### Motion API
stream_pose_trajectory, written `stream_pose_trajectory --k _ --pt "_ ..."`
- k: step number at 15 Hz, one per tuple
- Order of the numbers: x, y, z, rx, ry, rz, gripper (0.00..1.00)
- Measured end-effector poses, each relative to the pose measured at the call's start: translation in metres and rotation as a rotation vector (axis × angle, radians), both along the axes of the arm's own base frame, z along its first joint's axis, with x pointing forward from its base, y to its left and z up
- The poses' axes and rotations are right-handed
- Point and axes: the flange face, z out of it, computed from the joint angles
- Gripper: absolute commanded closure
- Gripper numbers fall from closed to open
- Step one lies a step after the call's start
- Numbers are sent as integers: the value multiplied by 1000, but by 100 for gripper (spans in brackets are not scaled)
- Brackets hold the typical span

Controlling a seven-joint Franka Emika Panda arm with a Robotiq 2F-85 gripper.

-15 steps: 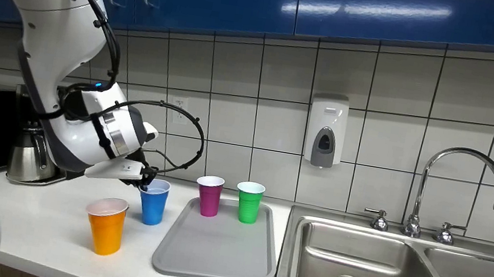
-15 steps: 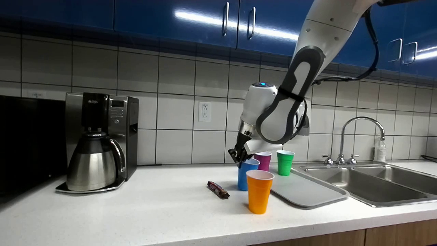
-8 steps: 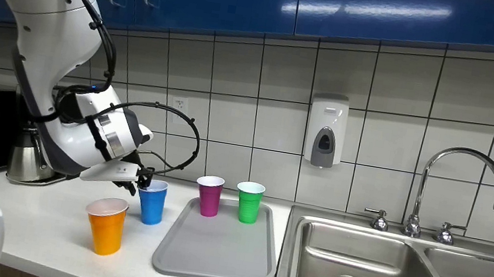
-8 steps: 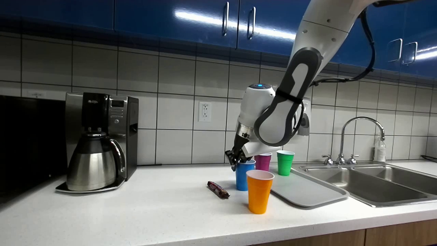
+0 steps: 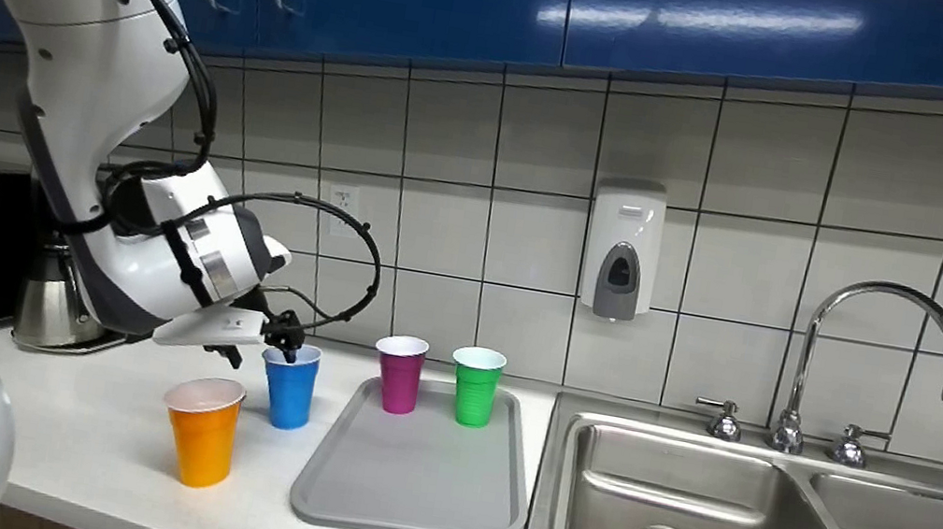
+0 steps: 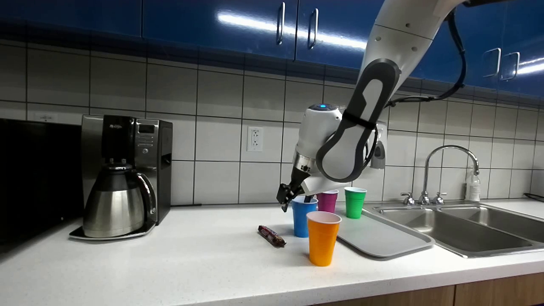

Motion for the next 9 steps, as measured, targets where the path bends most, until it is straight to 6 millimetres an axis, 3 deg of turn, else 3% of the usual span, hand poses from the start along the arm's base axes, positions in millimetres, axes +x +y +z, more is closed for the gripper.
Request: stream_pose_trajectory --k 9 --pt "7 -10 28 46 -96 6 0"
